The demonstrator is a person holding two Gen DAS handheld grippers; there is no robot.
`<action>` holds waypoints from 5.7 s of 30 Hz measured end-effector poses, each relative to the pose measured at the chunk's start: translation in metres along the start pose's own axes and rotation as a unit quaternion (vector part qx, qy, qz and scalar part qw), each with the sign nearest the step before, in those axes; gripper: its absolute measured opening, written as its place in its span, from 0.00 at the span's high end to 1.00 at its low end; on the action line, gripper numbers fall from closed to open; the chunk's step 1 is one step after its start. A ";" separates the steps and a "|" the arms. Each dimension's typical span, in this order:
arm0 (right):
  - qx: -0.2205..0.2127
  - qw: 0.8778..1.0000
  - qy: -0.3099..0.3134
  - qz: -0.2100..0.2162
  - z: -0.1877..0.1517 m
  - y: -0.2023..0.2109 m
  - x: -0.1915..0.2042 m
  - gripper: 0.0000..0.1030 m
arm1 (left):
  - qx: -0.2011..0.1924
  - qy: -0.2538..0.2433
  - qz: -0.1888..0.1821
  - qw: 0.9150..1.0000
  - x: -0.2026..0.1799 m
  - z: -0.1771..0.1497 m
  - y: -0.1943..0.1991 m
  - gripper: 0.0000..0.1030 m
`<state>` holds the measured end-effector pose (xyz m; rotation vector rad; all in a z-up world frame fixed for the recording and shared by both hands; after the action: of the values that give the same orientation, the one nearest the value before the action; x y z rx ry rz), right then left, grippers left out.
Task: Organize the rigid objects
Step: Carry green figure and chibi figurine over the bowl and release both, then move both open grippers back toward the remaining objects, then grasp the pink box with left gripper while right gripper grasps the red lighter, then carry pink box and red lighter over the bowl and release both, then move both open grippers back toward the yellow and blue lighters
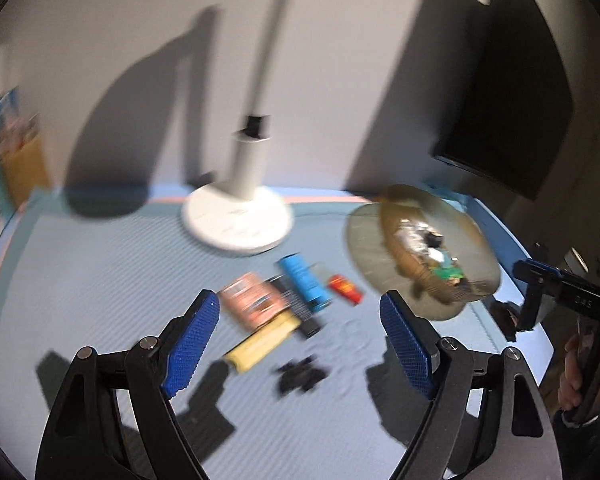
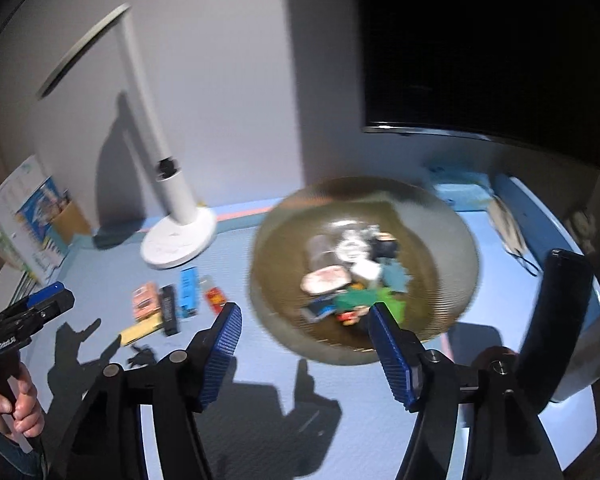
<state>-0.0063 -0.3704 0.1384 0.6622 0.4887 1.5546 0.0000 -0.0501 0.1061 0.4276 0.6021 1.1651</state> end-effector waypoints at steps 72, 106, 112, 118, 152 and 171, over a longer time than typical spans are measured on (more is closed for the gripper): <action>0.094 0.991 0.096 0.019 -0.017 -0.222 0.112 0.43 | 0.122 0.022 0.077 0.989 0.058 -0.008 -0.141 0.28; 0.114 0.991 0.070 0.009 -0.130 -0.098 0.087 0.52 | 0.108 0.026 0.079 0.991 0.053 -0.116 -0.013 0.49; 0.104 0.989 0.107 0.012 -0.131 -0.096 0.108 0.78 | 0.103 0.003 0.105 0.989 0.044 -0.114 -0.019 0.63; 0.098 0.987 0.071 0.104 -0.120 -0.070 0.105 0.78 | 0.080 -0.022 0.079 0.993 0.020 -0.095 -0.016 0.64; -0.019 0.985 -0.143 -0.094 0.022 -0.040 -0.118 0.43 | 0.016 -0.097 -0.110 0.989 -0.162 0.064 -0.119 0.21; 0.016 0.998 0.015 0.058 -0.048 -0.048 0.077 0.11 | -0.009 0.030 0.076 0.997 0.058 -0.017 0.031 0.01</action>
<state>-0.0043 -0.2855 0.0809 0.7038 0.5065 1.6712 -0.0181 0.0156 0.0989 0.4305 0.6197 1.3306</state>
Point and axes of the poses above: each gripper's, at about its wrist camera, not at the fingertips, and y roughly against the way its jaws point, x to its left, z to its top, the point moved 1 cm from there along -y, roughly the way its jaws point, and after that the axes turned 4 degrees about -y, right-handed, at the moved point
